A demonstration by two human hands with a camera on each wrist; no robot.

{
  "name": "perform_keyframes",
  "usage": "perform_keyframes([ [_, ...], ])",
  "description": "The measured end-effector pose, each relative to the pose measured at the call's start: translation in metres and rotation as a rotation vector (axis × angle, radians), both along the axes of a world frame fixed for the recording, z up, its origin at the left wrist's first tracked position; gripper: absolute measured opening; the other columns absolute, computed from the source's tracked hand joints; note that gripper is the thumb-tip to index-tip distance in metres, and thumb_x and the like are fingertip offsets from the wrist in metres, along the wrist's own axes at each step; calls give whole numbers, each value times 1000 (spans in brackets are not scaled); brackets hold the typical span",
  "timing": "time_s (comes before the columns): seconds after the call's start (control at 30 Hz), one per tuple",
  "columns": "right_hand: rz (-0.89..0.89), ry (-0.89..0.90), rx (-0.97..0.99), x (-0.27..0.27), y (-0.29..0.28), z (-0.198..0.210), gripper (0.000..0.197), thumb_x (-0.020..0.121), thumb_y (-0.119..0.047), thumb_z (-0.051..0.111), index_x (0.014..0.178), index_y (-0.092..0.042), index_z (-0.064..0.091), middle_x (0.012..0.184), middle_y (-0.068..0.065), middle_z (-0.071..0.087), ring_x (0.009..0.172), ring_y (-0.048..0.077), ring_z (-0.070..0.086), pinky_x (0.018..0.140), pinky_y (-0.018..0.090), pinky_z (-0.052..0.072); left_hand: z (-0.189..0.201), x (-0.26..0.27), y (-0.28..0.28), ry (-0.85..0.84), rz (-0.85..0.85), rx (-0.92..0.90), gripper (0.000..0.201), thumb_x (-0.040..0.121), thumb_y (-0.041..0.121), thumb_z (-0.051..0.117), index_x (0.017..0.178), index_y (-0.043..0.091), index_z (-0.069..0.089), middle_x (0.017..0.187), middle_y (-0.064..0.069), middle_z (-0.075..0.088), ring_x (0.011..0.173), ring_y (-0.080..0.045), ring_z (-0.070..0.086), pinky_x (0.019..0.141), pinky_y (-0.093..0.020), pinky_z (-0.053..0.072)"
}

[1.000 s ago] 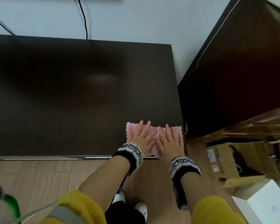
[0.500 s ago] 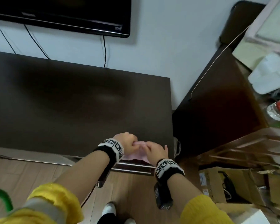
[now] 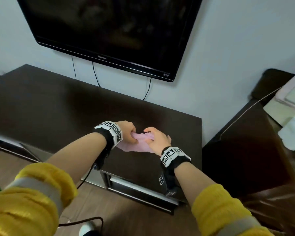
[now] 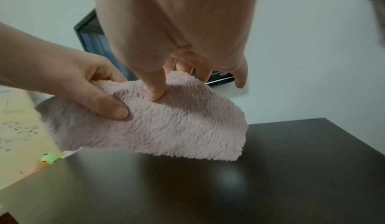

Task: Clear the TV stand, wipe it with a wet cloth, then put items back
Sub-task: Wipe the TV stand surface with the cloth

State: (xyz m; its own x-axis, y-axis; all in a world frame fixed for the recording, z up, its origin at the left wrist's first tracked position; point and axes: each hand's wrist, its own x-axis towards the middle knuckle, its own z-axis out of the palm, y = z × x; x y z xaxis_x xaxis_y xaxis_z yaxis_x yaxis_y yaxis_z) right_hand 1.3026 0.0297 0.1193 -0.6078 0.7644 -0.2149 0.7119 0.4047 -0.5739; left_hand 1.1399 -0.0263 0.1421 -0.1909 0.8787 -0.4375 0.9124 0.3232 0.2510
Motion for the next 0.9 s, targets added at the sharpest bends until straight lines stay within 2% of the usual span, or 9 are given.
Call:
perform_keyframes([
  [0.2, 85, -13, 65, -116, -12, 30, 39, 90, -15, 50, 122, -34, 54, 125, -4, 57, 119, 19, 51, 113, 54, 18, 15, -98, -34, -192, 128, 117, 23, 76, 31, 69, 65, 21, 51, 66, 4, 52, 67, -16, 53, 59, -27, 43],
  [0.27, 101, -40, 80, -162, -15, 34, 33, 88, -15, 51, 109, -40, 59, 109, -7, 59, 111, 19, 53, 110, 56, 24, 15, -132, -45, -256, 196, 145, 20, 71, 35, 70, 71, 20, 56, 71, 2, 58, 72, -18, 58, 65, -32, 49],
  [0.33, 147, -59, 95, -202, -21, 39, 24, 82, -19, 52, 83, -42, 57, 88, -13, 55, 96, 18, 54, 104, 59, 29, 12, -166, -55, -309, 235, 164, 29, 68, 47, 71, 77, 23, 58, 77, 2, 62, 78, -19, 61, 72, -34, 50],
  [0.37, 180, -56, 95, -221, -24, 41, 23, 82, -19, 53, 84, -42, 57, 90, -13, 57, 97, 18, 54, 104, 59, 29, 11, -182, -60, -329, 254, 173, 32, 69, 52, 70, 79, 24, 56, 81, 2, 62, 80, -19, 60, 75, -34, 49],
  [0.47, 240, -17, 103, -270, -34, 46, 37, 87, -14, 51, 118, -34, 58, 124, -3, 59, 119, 22, 50, 108, 58, 23, 10, -224, -78, -404, 351, 214, 43, 80, 60, 57, 86, 19, 62, 91, -4, 66, 89, -22, 61, 86, -38, 49],
  [0.53, 272, 6, 104, -300, -43, 53, 40, 87, -11, 52, 121, -32, 56, 129, -1, 56, 123, 24, 48, 109, 58, 22, 9, -249, -89, -481, 424, 217, 46, 88, 54, 52, 93, 12, 68, 101, -9, 70, 100, -24, 62, 95, -40, 48],
  [0.6, 316, -5, 85, -329, -52, 56, 43, 85, -14, 54, 123, -33, 55, 132, 0, 52, 124, 25, 46, 110, 59, 20, 8, -272, -99, -550, 468, 215, 33, 90, 45, 56, 84, 16, 70, 100, -7, 70, 102, -23, 61, 98, -38, 46],
  [0.73, 346, -45, 72, -382, -58, 55, 50, 82, -23, 60, 129, -35, 48, 137, 1, 44, 126, 26, 45, 111, 62, 16, 10, -325, -114, -625, 567, 280, 34, 85, 30, 67, 52, 25, 63, 70, 4, 62, 83, -17, 57, 82, -29, 44],
  [0.9, 374, -104, 44, -450, -49, 44, 61, 84, -28, 63, 139, -29, 36, 146, 1, 35, 128, 25, 45, 108, 55, 29, 11, -403, -123, -557, 645, 343, 25, 86, 32, 66, 65, 18, 65, 76, 2, 64, 77, -10, 58, 72, -22, 45],
])
